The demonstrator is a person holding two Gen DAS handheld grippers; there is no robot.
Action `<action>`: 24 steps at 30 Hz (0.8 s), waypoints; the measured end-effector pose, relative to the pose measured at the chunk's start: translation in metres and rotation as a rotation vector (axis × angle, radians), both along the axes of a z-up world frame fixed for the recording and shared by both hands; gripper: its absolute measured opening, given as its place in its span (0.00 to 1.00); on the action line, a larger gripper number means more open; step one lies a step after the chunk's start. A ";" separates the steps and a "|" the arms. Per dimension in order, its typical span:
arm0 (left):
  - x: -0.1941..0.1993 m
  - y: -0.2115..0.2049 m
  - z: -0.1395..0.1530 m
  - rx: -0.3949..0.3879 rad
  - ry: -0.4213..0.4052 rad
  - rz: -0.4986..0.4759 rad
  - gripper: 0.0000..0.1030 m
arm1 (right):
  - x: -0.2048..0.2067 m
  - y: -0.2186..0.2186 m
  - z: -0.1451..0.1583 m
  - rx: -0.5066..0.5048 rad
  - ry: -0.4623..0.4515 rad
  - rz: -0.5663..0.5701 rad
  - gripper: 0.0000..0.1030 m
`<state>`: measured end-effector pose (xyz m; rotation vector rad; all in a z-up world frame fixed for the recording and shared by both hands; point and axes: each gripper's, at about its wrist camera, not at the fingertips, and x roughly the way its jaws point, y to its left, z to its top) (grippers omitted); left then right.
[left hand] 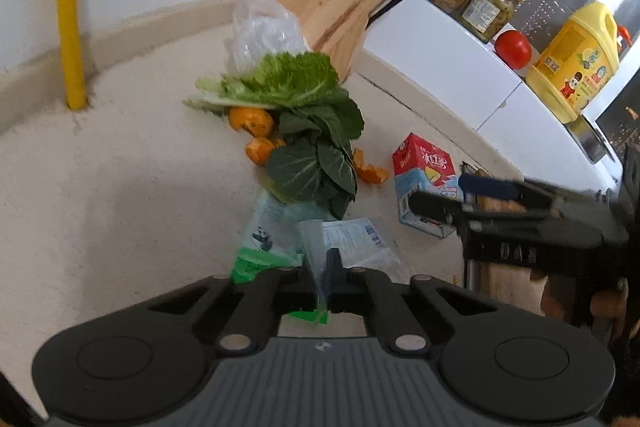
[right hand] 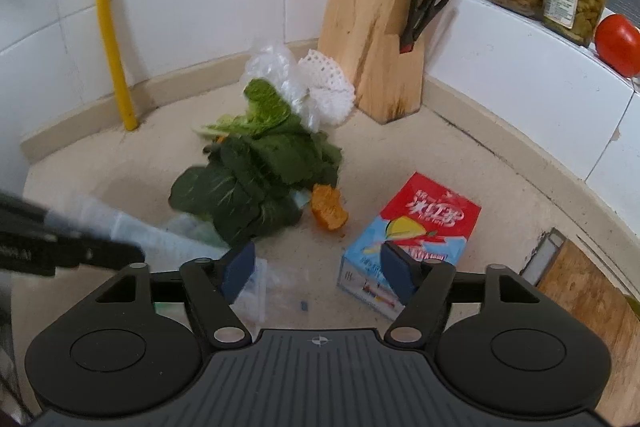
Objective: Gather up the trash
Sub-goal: 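Grasp the clear plastic bag with the left tool while the right grasps bok choy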
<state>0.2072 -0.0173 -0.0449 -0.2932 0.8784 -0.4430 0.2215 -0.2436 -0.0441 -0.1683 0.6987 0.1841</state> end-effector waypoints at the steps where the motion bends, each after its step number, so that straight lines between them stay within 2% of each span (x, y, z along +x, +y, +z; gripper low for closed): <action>1: -0.003 0.002 0.003 0.004 -0.013 0.006 0.00 | 0.002 0.000 0.002 0.006 -0.009 -0.003 0.82; 7: -0.019 0.026 0.026 -0.014 -0.070 0.053 0.00 | 0.024 0.014 0.004 0.032 -0.010 0.033 0.86; 12: -0.032 0.036 0.028 -0.015 -0.067 0.076 0.00 | 0.041 0.039 -0.006 0.046 0.008 0.107 0.92; 16: -0.039 0.042 0.023 -0.011 -0.049 0.111 0.00 | 0.063 0.059 -0.022 -0.002 0.015 0.119 0.93; 18: -0.040 0.045 0.023 -0.013 -0.047 0.128 0.00 | 0.077 0.062 -0.034 0.024 0.069 0.114 0.85; 19: -0.042 0.047 0.023 -0.015 -0.050 0.133 0.00 | 0.081 0.059 -0.037 0.080 0.101 0.108 0.80; 20: -0.043 0.048 0.024 -0.017 -0.055 0.135 0.00 | 0.085 0.055 -0.037 0.159 0.145 0.090 0.68; 21: -0.044 0.048 0.027 -0.017 -0.062 0.134 0.00 | 0.086 0.051 -0.034 0.203 0.172 0.074 0.63; 24: -0.047 0.050 0.035 -0.017 -0.092 0.123 0.00 | 0.075 0.045 -0.023 0.225 0.194 0.054 0.58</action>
